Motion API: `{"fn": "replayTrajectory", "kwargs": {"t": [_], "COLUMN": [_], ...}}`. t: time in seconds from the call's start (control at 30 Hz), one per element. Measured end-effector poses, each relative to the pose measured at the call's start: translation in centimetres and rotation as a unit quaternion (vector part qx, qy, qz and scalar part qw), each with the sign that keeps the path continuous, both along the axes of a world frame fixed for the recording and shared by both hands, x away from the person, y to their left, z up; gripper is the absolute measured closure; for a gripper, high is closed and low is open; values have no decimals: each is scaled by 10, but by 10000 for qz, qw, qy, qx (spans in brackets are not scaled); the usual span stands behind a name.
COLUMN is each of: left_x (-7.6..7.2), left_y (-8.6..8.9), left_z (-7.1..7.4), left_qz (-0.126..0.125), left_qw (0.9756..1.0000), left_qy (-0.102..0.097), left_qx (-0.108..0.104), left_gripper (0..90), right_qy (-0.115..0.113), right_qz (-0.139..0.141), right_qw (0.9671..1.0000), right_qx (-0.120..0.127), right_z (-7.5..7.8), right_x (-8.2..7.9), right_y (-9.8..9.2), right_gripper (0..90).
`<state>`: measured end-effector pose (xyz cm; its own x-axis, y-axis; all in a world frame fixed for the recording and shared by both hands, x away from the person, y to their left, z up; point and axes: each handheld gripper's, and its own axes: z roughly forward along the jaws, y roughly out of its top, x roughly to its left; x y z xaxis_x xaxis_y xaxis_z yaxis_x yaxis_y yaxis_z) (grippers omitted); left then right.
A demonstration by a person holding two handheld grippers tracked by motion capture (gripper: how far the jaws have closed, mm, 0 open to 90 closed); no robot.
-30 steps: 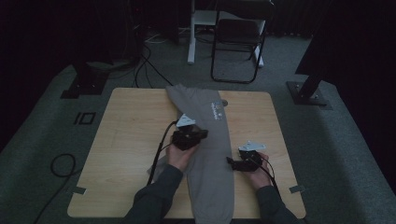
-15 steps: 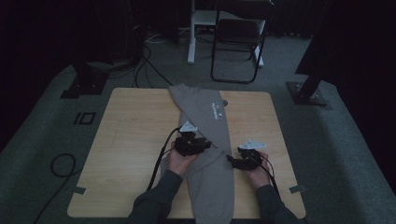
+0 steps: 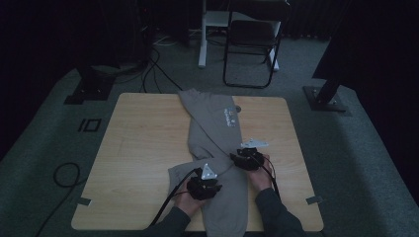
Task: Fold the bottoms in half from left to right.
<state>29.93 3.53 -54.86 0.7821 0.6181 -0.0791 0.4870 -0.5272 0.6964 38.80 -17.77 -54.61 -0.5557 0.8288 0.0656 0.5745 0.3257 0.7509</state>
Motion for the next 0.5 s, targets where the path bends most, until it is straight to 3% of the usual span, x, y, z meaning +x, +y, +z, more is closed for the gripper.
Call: {"fn": "replayTrajectory", "kwargs": {"t": [0.07,0.37,0.5], "left_x": [3,33,47], "left_y": [6,43,55], "left_z": [-1,-2,-2], "left_qz": [98,626,819], "left_qw": [9999,9977,9965], "left_qy": [-32,-261,-185], "left_qx": [-47,66,1], "left_gripper": [730,758,757], "right_qy": [79,-59,-60], "right_qz": [-1,15,14], "right_qw": [9999,9999,9998], "right_qx": [-128,-151,-182], "right_z": [-6,-7,-7], "right_x": [2,16,27], "right_y": [3,19,28], "right_gripper": [629,638,638]}}
